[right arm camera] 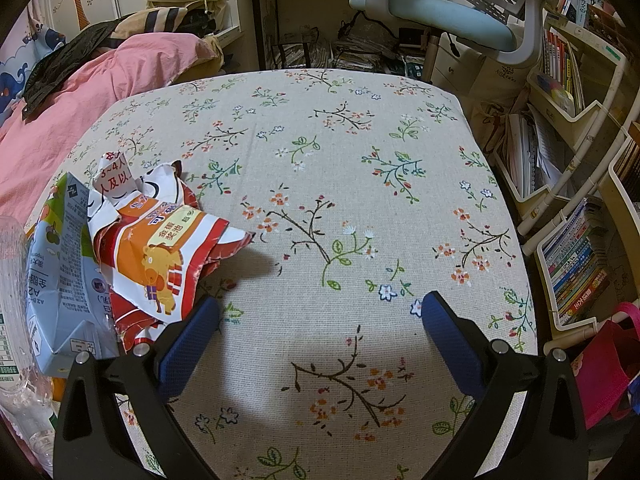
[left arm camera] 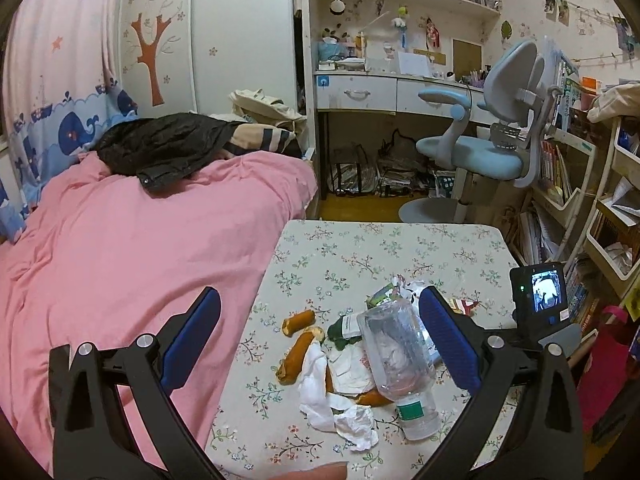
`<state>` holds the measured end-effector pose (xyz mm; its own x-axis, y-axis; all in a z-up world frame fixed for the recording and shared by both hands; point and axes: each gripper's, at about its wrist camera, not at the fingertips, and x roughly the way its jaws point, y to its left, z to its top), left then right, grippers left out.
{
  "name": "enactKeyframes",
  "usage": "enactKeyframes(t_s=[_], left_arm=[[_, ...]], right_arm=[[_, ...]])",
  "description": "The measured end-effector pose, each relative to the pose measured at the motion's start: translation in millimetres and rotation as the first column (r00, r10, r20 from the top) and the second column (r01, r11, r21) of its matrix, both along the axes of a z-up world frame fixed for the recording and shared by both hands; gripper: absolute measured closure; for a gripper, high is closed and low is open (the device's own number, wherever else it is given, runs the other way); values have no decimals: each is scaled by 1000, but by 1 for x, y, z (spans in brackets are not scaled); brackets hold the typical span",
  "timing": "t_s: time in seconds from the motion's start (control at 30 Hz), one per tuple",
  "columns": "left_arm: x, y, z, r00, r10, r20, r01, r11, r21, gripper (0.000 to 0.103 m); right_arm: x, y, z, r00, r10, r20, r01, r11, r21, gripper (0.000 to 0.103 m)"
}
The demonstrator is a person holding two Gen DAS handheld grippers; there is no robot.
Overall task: Collect trash
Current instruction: 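Move the right tool toward the clear plastic bottle on the table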
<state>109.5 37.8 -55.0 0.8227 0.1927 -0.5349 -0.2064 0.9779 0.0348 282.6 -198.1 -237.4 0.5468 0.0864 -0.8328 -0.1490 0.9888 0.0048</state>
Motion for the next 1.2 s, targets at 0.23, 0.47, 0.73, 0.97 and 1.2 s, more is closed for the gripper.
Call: enactKeyframes(t_s=[0.23, 0.47, 0.73, 0.97, 1.2], left_arm=[[4, 0, -3, 999, -28, -14, 28, 999, -18, 7], [11, 5, -15, 999, -8, -48, 8, 1000, -8, 7], [17, 15, -23, 998, 23, -57, -23, 1000, 3, 7], [17, 31, -28, 996, 28, -79, -31, 999, -45, 7], [15, 48, -28, 996, 48, -70, -53, 997, -62, 7]], right_arm=[[0, 0, 0, 1000, 0, 0, 0, 1000, 0, 6], [0, 1, 1, 1000, 0, 0, 0, 1000, 0, 6], [-11, -9, 20, 998, -63, -15, 63, 998, 21, 6], [-85, -11, 96, 975, -34, 220, 27, 999, 33, 6], [-135, 23, 125, 931, 97, 351, -133, 988, 80, 6]])
